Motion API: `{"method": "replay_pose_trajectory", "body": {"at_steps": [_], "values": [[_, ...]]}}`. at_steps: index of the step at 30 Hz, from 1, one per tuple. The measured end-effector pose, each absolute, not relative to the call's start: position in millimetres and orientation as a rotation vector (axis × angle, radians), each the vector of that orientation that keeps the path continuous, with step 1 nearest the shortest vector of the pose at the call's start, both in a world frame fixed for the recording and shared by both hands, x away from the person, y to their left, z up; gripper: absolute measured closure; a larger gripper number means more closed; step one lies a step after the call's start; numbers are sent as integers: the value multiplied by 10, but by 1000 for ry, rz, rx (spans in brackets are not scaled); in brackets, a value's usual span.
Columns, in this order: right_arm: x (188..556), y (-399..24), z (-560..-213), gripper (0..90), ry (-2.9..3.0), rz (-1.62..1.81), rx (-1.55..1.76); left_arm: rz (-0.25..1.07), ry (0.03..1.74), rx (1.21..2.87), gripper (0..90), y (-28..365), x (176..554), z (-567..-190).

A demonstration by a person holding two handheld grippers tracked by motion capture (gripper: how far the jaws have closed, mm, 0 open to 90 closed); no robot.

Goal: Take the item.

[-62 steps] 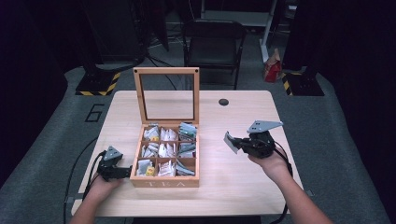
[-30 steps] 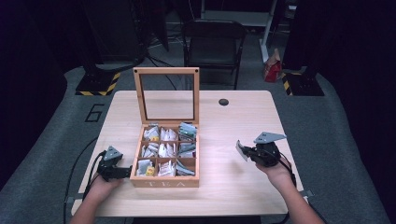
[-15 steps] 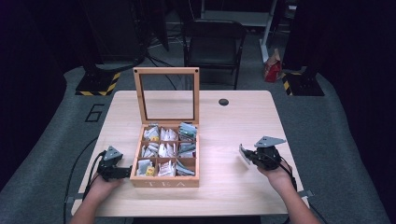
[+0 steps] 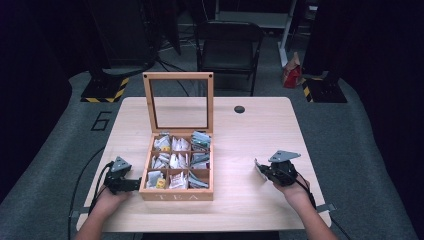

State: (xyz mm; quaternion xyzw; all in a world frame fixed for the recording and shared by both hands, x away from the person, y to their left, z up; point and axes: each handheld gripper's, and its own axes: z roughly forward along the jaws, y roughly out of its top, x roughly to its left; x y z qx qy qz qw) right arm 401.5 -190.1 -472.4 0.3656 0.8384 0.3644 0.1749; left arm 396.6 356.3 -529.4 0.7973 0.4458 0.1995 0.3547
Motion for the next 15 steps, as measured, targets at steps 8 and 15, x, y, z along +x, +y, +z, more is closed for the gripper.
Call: {"method": "replay_pose_trajectory", "body": {"at_steps": [8,15], "values": [[3979,-1830,-4810,892,2402,1041,1034,515,1152,2061,169,3563,3966,-5294],[3953,-1741,-4886,884,2449,1014,1011,515,1152,2061,169,3563,3966,-5294]]}}
